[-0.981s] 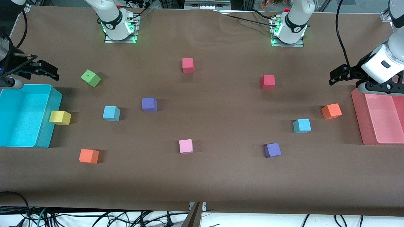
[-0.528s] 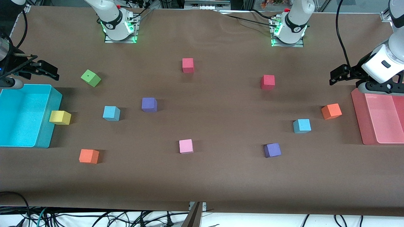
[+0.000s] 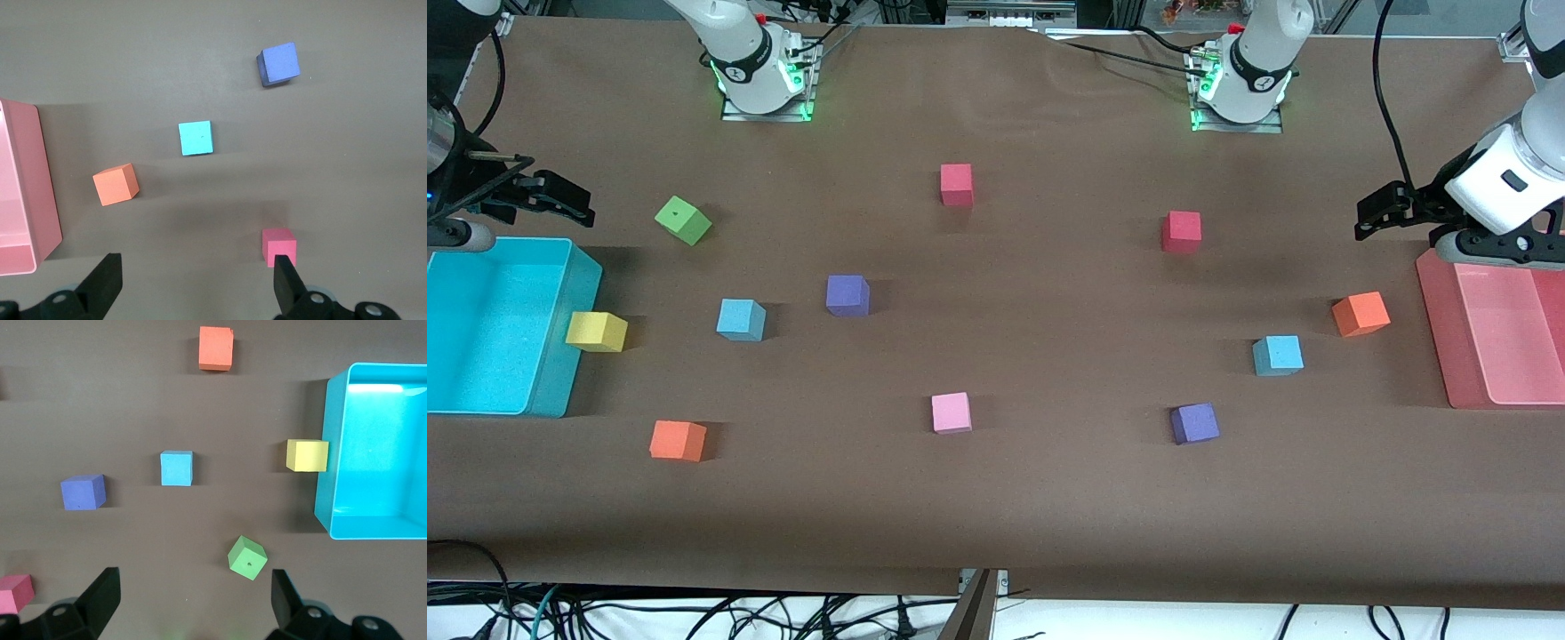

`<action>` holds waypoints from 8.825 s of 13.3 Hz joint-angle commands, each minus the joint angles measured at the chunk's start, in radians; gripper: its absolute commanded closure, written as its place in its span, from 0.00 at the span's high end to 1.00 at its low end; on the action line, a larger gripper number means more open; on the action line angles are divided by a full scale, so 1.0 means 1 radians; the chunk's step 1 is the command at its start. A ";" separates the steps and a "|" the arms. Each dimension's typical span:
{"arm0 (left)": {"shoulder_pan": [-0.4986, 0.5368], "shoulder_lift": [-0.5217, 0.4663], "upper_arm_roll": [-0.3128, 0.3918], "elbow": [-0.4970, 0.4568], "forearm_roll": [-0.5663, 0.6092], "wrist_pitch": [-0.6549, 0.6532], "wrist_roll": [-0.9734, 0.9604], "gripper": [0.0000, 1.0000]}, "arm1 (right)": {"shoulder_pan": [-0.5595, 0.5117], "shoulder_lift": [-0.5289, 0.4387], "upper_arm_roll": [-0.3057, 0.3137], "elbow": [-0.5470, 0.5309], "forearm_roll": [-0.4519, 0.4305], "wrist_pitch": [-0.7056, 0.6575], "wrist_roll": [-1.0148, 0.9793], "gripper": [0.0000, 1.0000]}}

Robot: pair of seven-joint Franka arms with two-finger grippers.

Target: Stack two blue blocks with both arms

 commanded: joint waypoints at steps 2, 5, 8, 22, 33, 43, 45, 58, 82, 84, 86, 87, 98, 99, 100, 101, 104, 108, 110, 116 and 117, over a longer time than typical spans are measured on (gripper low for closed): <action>-0.003 -0.007 0.000 0.012 0.010 -0.020 0.000 1.00 | 0.018 0.004 0.000 -0.007 0.014 0.037 -0.005 1.00; -0.003 -0.007 -0.003 0.012 0.010 -0.020 0.000 1.00 | 0.050 0.072 -0.002 0.001 0.008 0.061 -0.012 1.00; -0.003 -0.007 -0.003 0.012 0.010 -0.020 0.000 1.00 | 0.079 0.193 -0.003 0.002 0.011 0.092 -0.002 1.00; -0.003 -0.006 0.002 0.036 0.010 -0.021 0.001 1.00 | 0.065 0.397 -0.006 -0.292 0.103 0.679 0.015 1.00; -0.004 -0.006 0.002 0.035 0.010 -0.021 0.002 1.00 | 0.065 0.394 -0.009 -0.446 0.103 0.785 0.135 1.00; -0.003 -0.006 0.002 0.035 0.010 -0.021 0.002 1.00 | 0.056 0.408 -0.011 -0.440 0.100 0.753 0.104 0.00; -0.004 -0.006 0.002 0.036 0.010 -0.021 0.002 1.00 | 0.064 0.403 -0.003 -0.385 0.099 0.688 0.100 0.00; -0.003 -0.003 0.003 0.035 0.010 -0.021 0.002 1.00 | 0.522 0.539 0.015 0.178 0.106 0.219 0.443 0.00; 0.005 -0.003 -0.006 0.036 0.010 -0.021 0.002 1.00 | 0.812 0.903 0.028 0.425 0.229 0.482 0.703 1.00; 0.005 -0.003 -0.007 0.036 0.010 -0.021 0.002 1.00 | 0.812 0.903 0.026 0.425 0.229 0.485 0.701 1.00; 0.005 -0.003 -0.007 0.036 0.010 -0.021 0.002 1.00 | 0.812 0.902 0.026 0.425 0.229 0.485 0.698 1.00; 0.005 -0.003 -0.006 0.036 0.010 -0.021 0.002 1.00 | 0.811 0.899 0.026 0.425 0.229 0.485 0.695 1.00; 0.005 -0.001 -0.006 0.036 0.010 -0.021 0.002 1.00 | 0.710 0.715 0.023 0.422 0.234 0.226 0.494 1.00; 0.005 -0.002 -0.006 0.036 0.010 -0.021 0.002 1.00 | 0.688 0.701 0.023 0.422 0.234 0.186 0.427 1.00; 0.005 -0.003 -0.006 0.036 0.010 -0.021 0.002 1.00 | 0.671 0.689 0.023 0.419 0.234 0.177 0.331 1.00; 0.005 -0.001 -0.006 0.036 0.010 -0.021 0.002 1.00 | 0.662 0.676 0.020 0.401 0.237 0.187 0.219 1.00; 0.005 -0.001 -0.006 0.036 0.010 -0.021 0.002 1.00 | 0.653 0.598 0.014 0.211 0.298 0.387 -0.012 1.00; 0.006 -0.001 -0.006 0.035 0.010 -0.021 0.002 1.00 | 0.624 0.436 0.028 -0.157 0.415 0.759 -0.216 1.00; 0.006 -0.001 -0.006 0.035 0.010 -0.021 0.000 1.00 | 0.599 0.365 0.029 -0.235 0.465 0.767 -0.363 1.00; 0.006 -0.001 -0.004 0.030 0.010 -0.021 0.000 1.00 | 0.502 0.356 0.054 -0.346 0.850 0.772 -1.060 1.00; 0.006 -0.001 -0.004 0.030 0.010 -0.021 0.000 1.00 | 0.502 0.379 0.054 -0.346 0.890 0.785 -1.098 1.00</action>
